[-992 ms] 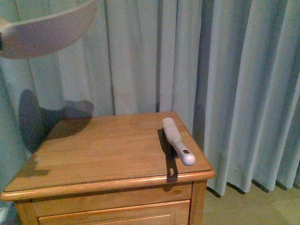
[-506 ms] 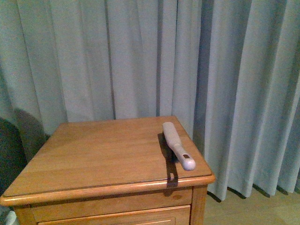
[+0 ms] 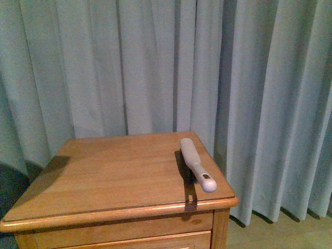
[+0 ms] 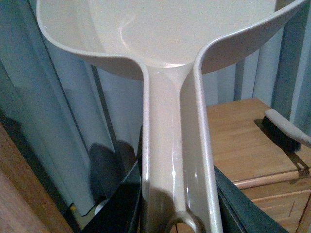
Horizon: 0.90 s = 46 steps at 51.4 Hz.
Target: Clean up trash
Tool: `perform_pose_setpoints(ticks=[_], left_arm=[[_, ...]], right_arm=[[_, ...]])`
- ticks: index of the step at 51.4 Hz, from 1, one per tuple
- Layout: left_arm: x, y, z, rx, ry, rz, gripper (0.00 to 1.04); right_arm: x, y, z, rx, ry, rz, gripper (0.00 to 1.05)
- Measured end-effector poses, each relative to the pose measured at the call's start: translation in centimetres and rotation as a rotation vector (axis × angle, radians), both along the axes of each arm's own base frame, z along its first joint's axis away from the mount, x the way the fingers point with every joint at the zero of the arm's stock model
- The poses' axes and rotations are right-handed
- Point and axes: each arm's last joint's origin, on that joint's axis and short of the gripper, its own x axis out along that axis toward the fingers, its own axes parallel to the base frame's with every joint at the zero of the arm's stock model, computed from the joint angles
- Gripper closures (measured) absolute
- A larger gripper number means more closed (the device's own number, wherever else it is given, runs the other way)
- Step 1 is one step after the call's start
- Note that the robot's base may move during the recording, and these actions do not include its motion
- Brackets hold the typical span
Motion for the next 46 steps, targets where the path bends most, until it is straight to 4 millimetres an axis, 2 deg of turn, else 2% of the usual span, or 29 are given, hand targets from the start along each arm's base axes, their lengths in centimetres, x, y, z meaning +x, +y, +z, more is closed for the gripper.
perform_pose_setpoints(ticks=[27, 33, 38, 43, 46], left_arm=[[0.0, 0.0, -0.4, -0.033, 0.029, -0.004, 0.77], [0.0, 0.0, -0.4, -0.035, 0.029, -0.004, 0.77], [0.0, 0.0, -0.4, -0.036, 0.030, -0.005, 0.77], [0.0, 0.0, -0.4, -0.036, 0.030, -0.005, 0.77], [0.0, 0.0, -0.4, -0.036, 0.030, -0.005, 0.77]], right_arm=[[0.0, 0.0, 0.0, 0.000, 0.001, -0.001, 0.07], [0.2, 0.0, -0.4, -0.056, 0.195, -0.153, 0.07], [0.8, 0.0, -0.4, -0.060, 0.288, -0.166, 0.07], [2.2, 0.2, 1.4, -0.042, 0.299, -0.142, 0.07], [4.2, 0.4, 3.9, -0.019, 0.308, -0.106, 0.07]])
